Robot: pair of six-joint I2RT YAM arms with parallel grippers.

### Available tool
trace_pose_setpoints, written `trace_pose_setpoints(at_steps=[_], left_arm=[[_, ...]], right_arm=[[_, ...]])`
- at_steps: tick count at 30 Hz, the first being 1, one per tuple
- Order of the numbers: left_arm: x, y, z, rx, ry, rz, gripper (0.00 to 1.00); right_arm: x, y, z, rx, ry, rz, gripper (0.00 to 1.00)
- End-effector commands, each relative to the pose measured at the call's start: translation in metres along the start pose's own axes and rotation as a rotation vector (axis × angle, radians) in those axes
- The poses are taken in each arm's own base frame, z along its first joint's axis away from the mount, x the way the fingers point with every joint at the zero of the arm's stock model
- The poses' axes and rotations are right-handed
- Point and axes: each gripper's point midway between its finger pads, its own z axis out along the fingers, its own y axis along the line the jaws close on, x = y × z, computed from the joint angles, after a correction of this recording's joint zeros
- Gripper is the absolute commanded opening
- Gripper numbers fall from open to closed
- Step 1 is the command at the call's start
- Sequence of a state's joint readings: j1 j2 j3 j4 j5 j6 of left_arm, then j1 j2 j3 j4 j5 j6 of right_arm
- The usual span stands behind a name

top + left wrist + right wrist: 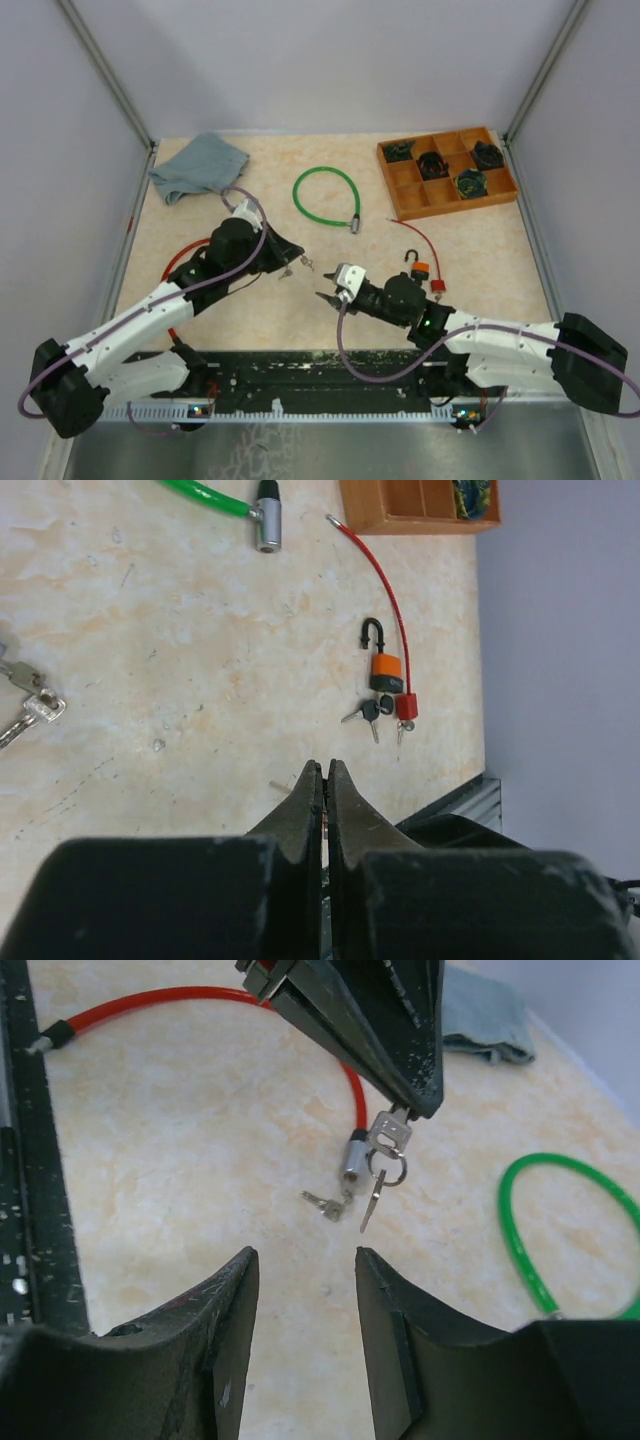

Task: Unlock with the key
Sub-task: Pick up the key from the center of the board.

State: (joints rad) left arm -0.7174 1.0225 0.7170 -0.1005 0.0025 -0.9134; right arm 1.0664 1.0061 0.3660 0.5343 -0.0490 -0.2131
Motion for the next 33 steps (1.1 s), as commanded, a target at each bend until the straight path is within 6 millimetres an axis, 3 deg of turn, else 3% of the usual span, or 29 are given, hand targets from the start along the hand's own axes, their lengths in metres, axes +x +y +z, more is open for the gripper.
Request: trace_pose_setpoints(at_steps=[1, 9, 18, 33], left_arm=[[-0.007, 0.021, -0.003, -0.201, -0.05, -0.046, 0.0], [-0.007, 0.012, 0.002, -0.265, -0.024, -0.105, 0.0], [-0.008, 0.004, 0.003, -0.247, -0.026, -0.127, 0.0], [-0.007, -0.001, 0.003, -0.226, -0.024, -0.139, 0.0]], right_arm=[[-0.052, -0.023, 0.003, 0.094, -0.211, -0.217, 0.43], [-0.077, -0.026, 0.017, 0.173, -0.374, -0.297, 0.4], [-0.064, -0.031, 0.042, 0.239, -0.354, -0.312, 0.35], [-0.042, -0.037, 0.062, 0.281, -0.287, -0.328, 0.3]])
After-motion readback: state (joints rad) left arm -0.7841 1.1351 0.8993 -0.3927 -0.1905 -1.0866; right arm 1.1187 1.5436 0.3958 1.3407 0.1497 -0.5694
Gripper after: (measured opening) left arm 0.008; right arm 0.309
